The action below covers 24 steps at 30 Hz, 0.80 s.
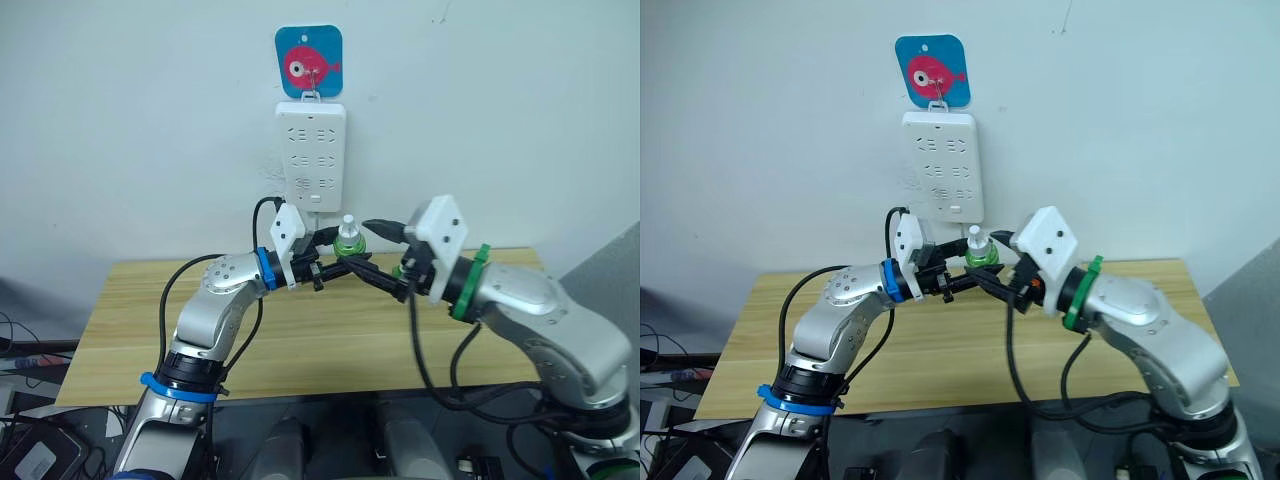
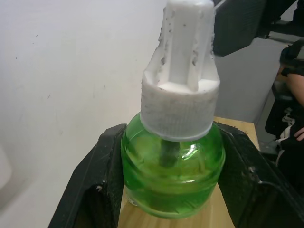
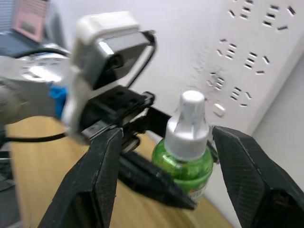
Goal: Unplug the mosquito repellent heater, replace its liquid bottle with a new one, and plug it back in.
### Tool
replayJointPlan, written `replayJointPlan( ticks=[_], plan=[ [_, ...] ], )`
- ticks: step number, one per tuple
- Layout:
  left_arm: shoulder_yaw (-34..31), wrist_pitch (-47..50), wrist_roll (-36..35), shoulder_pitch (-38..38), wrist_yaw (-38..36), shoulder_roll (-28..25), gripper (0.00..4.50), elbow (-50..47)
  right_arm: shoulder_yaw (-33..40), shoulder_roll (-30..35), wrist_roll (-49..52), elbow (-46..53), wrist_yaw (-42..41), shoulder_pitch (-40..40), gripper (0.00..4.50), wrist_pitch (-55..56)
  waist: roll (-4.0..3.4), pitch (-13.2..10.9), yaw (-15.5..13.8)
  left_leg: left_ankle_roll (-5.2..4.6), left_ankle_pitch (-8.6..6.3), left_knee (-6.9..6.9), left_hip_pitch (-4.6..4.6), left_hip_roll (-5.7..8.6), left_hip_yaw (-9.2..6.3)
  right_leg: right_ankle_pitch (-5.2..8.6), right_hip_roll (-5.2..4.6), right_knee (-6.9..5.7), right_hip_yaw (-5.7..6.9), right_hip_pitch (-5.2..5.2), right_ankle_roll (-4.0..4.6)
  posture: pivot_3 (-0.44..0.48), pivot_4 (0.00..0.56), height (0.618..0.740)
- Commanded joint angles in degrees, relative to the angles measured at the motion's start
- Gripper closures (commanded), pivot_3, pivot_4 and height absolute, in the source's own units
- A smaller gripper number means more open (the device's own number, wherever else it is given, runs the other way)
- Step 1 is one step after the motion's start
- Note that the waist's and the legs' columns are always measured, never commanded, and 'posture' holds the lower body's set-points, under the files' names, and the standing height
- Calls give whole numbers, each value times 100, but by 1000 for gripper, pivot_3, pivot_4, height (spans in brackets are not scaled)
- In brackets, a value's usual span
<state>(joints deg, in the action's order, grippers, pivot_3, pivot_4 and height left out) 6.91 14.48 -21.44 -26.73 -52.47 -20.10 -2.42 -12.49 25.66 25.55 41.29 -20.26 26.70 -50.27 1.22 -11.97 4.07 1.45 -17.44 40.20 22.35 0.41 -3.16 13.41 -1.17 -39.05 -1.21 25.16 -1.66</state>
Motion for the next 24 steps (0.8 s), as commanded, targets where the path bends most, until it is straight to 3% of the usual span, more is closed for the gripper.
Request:
replayJointPlan(
  ticks=[1, 7, 13, 15, 19, 24],
  plan=[
    [7, -202, 34, -98, -12, 58, 2212, -63, -78, -143, -352, -162, 166, 177, 1400, 281, 0, 0, 13, 0, 0, 0, 1, 0, -2, 0, 0, 0, 2, 0, 0, -154, 147, 730],
    [-13, -254, 23, -22, -10, 41, 2212, -137, 17, -369, -473, -487, 90, 245, 1400, 494, -1, 2, 59, 0, 0, 0, 2, -1, -4, 0, 0, 2, 3, 0, 0, -137, 141, 730],
    [-16, -251, -57, 58, -159, -47, 2212, -283, 134, -382, -132, -550, -357, 206, 3329, 476, 0, 3, 69, -1, 0, -1, 2, -2, -7, 0, 1, 1, 6, 0, 0, -125, 138, 730],
    [-4, -264, -77, 68, -284, -110, 2212, -311, 211, -292, 96, -651, -763, 275, 3446, 531, 0, 5, 69, -1, 0, -1, 2, -1, -8, 0, 1, 1, 5, -2, 0, -124, 139, 730],
    [-1, -213, -187, 65, -705, -344, 2212, -305, 292, 325, 373, -1208, -2181, 664, 3446, 1002, -1, 5, 69, -1, 0, -1, 1, 1, -6, 0, 4, 3, 6, -4, 0, -113, 138, 730],
    [118, 66, -534, 16, -1766, -1051, 2212, -533, -105, 1231, 510, -2630, -4745, 1884, 3446, 1525, -2, 3, 81, -4, 0, -5, -6, -1, -1, 0, 14, 6, 12, -8, 0, -93, 155, 730]
  ],
)
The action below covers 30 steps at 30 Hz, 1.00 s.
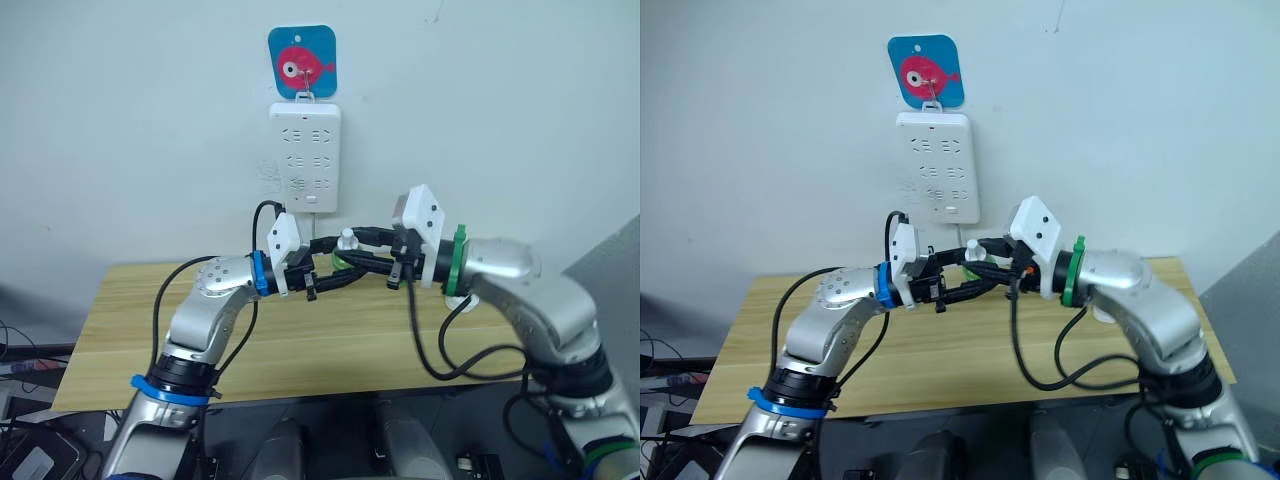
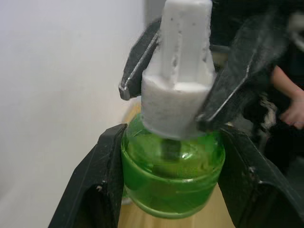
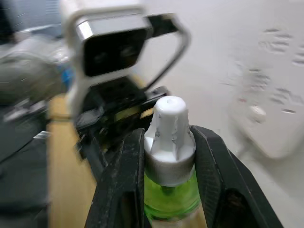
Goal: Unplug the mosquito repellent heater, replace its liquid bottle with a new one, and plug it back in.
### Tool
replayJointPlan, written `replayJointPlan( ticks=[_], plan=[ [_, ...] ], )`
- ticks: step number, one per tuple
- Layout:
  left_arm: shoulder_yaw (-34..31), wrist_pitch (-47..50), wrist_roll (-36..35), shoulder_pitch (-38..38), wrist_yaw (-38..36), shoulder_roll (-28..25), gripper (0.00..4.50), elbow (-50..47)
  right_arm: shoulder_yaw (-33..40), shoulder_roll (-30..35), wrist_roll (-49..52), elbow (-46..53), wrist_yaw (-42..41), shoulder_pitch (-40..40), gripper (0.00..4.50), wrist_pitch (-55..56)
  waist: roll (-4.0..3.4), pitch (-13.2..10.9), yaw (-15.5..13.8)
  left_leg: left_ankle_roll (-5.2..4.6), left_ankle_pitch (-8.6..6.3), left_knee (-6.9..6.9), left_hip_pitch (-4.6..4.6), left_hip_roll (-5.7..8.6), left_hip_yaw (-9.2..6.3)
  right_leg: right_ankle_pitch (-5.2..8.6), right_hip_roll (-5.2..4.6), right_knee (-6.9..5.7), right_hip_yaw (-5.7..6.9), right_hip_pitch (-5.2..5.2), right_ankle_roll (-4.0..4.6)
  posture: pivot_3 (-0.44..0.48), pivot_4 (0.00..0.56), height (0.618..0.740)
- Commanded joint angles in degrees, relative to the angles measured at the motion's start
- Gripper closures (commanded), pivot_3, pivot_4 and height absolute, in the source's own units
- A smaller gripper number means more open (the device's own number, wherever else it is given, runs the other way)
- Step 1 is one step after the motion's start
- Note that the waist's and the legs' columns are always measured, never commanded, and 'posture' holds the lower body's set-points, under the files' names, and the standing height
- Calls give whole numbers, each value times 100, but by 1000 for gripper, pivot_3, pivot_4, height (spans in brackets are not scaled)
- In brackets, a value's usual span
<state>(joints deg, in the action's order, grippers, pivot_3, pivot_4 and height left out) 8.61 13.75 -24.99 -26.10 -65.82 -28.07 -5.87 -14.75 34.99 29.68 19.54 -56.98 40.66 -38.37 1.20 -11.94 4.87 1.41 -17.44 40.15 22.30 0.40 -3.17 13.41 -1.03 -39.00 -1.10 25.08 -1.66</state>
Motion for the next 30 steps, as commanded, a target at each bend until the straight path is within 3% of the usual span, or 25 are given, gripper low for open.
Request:
replayJointPlan(
  ticks=[1, 5, 10, 15, 20, 25, 30],
  plan=[
    [-84, 229, -260, -89, -459, -320, 2212, -231, 49, 329, 75, -679, -1310, 692, 3446, 393, 1, 1, -3, -1, 0, -4, -1, 0, -2, 0, 0, 1, 2, -1, 0, -84, 149, 730],
    [-185, 335, -364, -122, -324, -351, 2212, -313, -21, 347, 44, -1056, -1700, 1029, 3446, 366, 1, 0, -17, -1, 0, -8, -11, -4, -12, 0, -8, 3, 5, -9, 0, -74, 154, 730],
    [-210, 277, -316, 19, 47, -162, 2212, -399, 285, 370, -185, -1020, -1318, 929, 1743, 564, 1, 0, -33, 0, 0, -7, -10, 0, -8, 0, -18, 2, -2, -6, 0, -91, 152, 730],
    [-209, 155, -222, 235, 419, 111, 2212, -441, 1065, 980, 221, -72, -994, 265, 1706, -49, 1, 0, -137, 0, 0, -7, -5, -1, -11, 0, -20, 5, 1, -4, 0, -107, 152, 730],
    [-211, -15, -63, 200, 656, 354, 2212, -252, 1617, 788, 684, 1355, 245, -606, 1706, -808, 1, 1, -160, 1, 1, -5, -8, -3, -6, 0, -19, -2, -4, -4, 0, -122, 151, 730],
    [-109, -139, 13, 111, 572, 425, 2212, -122, 846, -397, -75, 1965, 2105, -912, 1706, -884, 1, 5, -115, 0, 2, -6, -35, -10, 5, -1, -7, -8, -11, -21, 2, -142, 152, 730],
    [-65, -186, 38, 84, 552, 477, 2212, -90, 259, -932, -559, 1665, 2612, -754, 1706, -797, 0, 6, -104, 2, 3, -7, -28, -2, 2, -2, -11, -3, -11, -18, 3, -142, 147, 730]
  ],
)
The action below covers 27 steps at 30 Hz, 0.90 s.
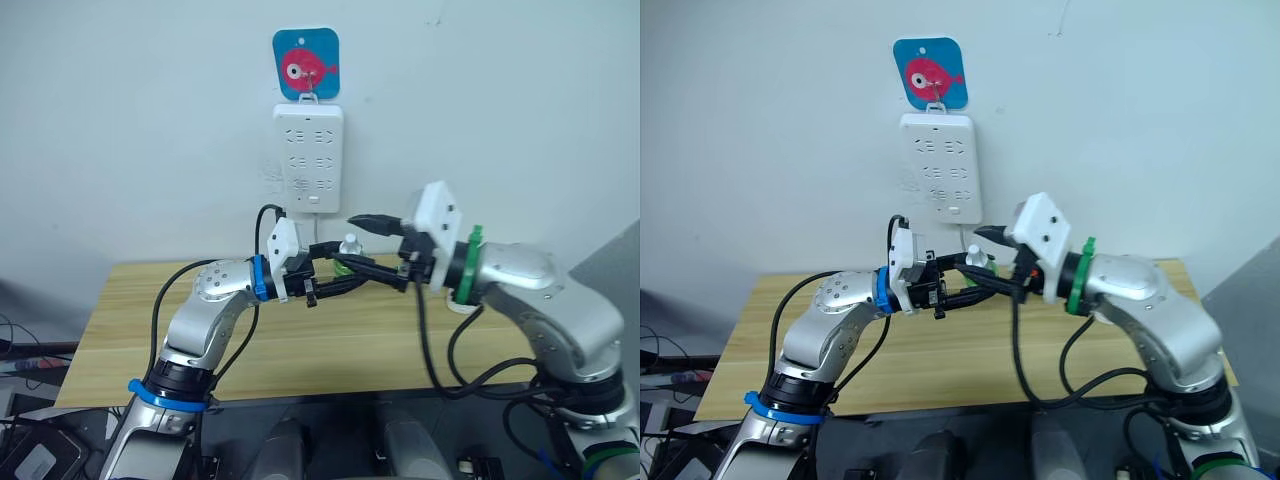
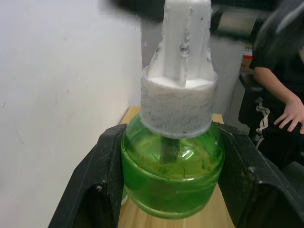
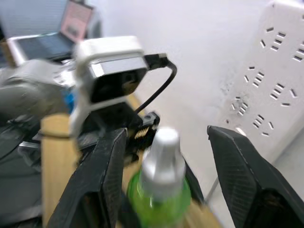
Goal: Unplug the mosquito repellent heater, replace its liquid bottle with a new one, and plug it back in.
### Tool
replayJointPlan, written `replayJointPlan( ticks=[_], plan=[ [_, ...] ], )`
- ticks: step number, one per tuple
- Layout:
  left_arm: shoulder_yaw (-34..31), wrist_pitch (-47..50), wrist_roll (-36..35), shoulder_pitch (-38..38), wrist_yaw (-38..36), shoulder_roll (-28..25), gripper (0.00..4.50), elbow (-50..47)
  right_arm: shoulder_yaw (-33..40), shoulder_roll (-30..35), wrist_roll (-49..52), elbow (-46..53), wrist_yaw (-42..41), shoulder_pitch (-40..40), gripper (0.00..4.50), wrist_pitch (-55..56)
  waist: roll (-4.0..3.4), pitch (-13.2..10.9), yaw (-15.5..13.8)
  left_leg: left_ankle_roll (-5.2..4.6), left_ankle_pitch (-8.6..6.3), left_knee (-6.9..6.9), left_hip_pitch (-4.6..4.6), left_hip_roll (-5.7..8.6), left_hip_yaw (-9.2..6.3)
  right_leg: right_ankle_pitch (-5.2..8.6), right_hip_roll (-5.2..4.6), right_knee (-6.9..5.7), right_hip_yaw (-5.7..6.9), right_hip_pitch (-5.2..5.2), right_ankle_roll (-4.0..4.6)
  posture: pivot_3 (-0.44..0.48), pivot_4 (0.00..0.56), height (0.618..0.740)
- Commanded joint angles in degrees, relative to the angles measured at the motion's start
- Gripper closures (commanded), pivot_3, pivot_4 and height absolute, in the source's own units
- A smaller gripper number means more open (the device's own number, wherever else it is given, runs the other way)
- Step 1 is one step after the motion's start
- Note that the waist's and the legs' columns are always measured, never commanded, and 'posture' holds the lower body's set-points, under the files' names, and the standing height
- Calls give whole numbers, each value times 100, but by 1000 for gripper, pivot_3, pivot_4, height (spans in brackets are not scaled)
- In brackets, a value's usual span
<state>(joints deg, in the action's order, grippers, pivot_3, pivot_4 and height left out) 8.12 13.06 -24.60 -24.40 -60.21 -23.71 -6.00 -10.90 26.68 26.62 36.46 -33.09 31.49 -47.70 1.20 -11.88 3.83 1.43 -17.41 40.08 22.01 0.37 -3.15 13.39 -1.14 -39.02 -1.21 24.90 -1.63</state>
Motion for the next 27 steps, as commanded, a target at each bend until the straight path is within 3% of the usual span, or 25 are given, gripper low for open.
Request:
replayJointPlan(
  ticks=[1, 4, 9, 20, 27],
  plan=[
    [-15, -106, -9, -88, 2, 52, 2212, -90, -188, -151, -318, -120, 258, 172, 1706, 179, 0, 0, 0, 0, 0, 0, 1, 3, 1, 0, -3, 2, -1, 0, 0, -138, 146, 730],
    [-16, -116, 1, -80, -3, 52, 2212, -123, -215, -127, -451, -283, 246, 144, 1706, 291, 1, 1, -3, -1, 0, 0, 1, 5, 2, 0, -5, 5, 0, -1, 0, -134, 146, 730],
    [-70, -96, -1, -17, 17, 3, 2212, -164, 416, 113, -2, -167, 30, -23, 1706, 91, 1, 1, -1, -1, 0, 0, 0, 0, -3, 0, -1, 2, 5, -1, 0, -134, 146, 730],
    [-95, -65, -19, 20, 43, -57, 2212, -164, 1335, 1437, 1095, 223, -841, -426, 1706, -374, 1, 1, -13, -2, -1, -1, -1, 2, 1, 0, 2, 4, 4, -6, -1, -129, 148, 730],
    [-95, -58, -27, -4, 41, -59, 2212, -147, 760, 739, 1184, 445, -114, -90, 1706, -554, 1, 1, 77, -3, -1, -4, -4, -6, -1, 0, 8, 2, 4, -6, -1, -130, 148, 730]
  ],
)
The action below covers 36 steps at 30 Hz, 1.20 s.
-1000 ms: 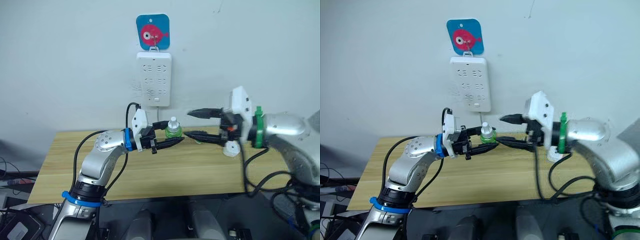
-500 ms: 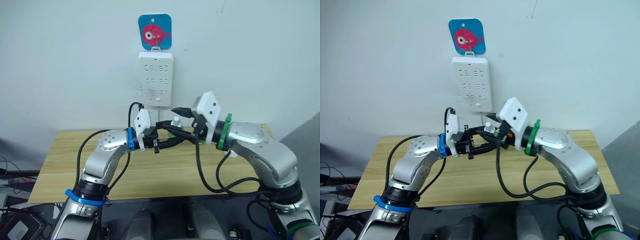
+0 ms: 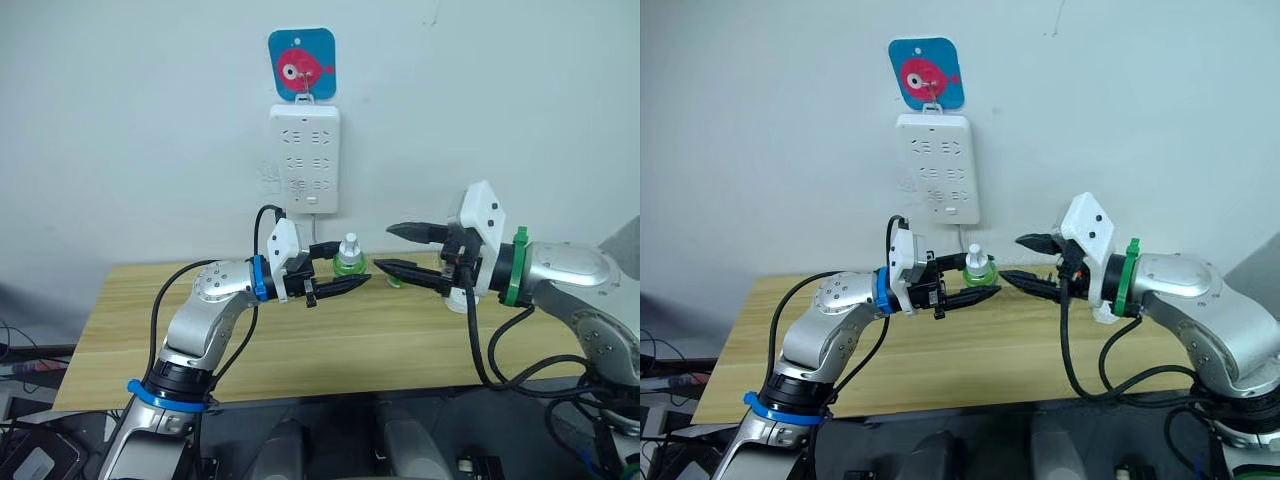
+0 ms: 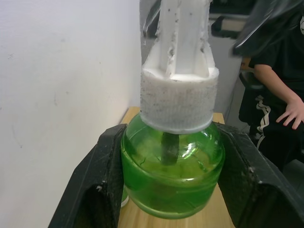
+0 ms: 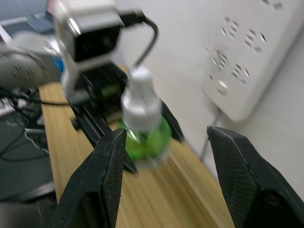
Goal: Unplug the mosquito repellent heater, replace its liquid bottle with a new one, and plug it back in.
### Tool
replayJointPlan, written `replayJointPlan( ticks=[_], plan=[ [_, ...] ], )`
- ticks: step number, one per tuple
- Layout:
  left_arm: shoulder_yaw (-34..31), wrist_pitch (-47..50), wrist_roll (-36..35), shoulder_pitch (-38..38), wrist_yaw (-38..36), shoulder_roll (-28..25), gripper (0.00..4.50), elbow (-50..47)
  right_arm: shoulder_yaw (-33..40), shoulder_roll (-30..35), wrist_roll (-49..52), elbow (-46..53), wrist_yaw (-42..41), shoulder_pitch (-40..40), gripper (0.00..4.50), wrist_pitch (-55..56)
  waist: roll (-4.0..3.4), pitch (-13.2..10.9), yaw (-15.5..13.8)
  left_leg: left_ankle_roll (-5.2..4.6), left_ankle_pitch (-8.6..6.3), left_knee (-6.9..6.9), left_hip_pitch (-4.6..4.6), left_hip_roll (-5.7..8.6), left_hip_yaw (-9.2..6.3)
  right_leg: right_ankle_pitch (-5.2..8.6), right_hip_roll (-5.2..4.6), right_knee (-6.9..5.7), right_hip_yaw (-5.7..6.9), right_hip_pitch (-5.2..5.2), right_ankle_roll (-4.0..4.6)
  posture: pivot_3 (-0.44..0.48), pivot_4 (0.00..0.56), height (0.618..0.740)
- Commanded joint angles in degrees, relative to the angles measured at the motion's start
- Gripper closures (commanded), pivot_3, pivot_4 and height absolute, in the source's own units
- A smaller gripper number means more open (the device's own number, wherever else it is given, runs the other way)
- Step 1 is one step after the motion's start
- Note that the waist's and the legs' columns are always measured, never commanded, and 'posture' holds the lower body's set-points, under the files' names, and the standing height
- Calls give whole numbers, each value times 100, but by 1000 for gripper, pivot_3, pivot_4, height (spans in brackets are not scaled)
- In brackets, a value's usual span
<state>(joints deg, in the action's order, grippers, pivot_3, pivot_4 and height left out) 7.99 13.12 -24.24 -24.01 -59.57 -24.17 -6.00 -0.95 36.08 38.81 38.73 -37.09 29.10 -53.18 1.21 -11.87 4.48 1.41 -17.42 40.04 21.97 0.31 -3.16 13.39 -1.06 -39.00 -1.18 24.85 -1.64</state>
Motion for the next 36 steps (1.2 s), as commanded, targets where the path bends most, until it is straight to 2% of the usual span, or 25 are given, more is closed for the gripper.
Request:
replayJointPlan(
  ticks=[1, 8, 13, 20, 23, 28, 36],
  plan=[
    [-73, -62, -62, -40, -28, -12, 2212, -155, -381, -309, -128, 188, 384, 183, 1706, 19, 0, 0, 19, 0, 0, 0, 1, 0, -1, 0, 0, 0, 0, 0, 0, -130, 148, 730],
    [-27, -60, -53, -34, -39, 2, 2212, -190, -978, -805, -717, -296, 732, 473, 1706, 332, 0, 0, 24, 1, 0, 1, 2, 7, -1, 0, -3, 2, -1, 0, 0, -130, 148, 730],
    [-17, -81, -47, 0, -58, -16, 2212, -228, -891, -874, -864, -466, 753, 396, 1706, 418, -1, 1, 23, 1, 0, 0, 3, 6, -4, 0, -4, 2, 0, 1, 0, -125, 140, 730],
    [-25, -92, -41, 46, -33, -30, 2212, -251, -84, -226, -307, -234, 346, 25, 1706, 82, -1, 1, 14, 0, 0, 0, 4, 8, -3, 0, -6, 4, 0, 0, 0, -124, 137, 730],
    [-23, -123, -24, 59, -52, -43, 2212, -222, 299, 292, 144, 9, -4, -168, 1706, -145, -1, 1, 13, 0, 0, 0, 3, 7, -2, 0, -6, 3, 0, 0, 0, -128, 138, 730],
    [-17, -150, -9, 54, -87, -47, 2212, -186, 531, 728, 669, 227, -268, -292, 1706, -312, 1, 2, 28, 0, 0, -1, 2, 4, 1, 0, -2, 3, 0, 0, 0, -130, 136, 730],
    [32, -212, 28, -6, -176, -31, 2212, -93, 11, 55, 659, -80, 311, 512, 1706, -403, 2, 21, 44, 0, 0, -1, 0, 2, 5, 0, 0, 1, -1, 0, 0, -141, 129, 730]
  ],
)
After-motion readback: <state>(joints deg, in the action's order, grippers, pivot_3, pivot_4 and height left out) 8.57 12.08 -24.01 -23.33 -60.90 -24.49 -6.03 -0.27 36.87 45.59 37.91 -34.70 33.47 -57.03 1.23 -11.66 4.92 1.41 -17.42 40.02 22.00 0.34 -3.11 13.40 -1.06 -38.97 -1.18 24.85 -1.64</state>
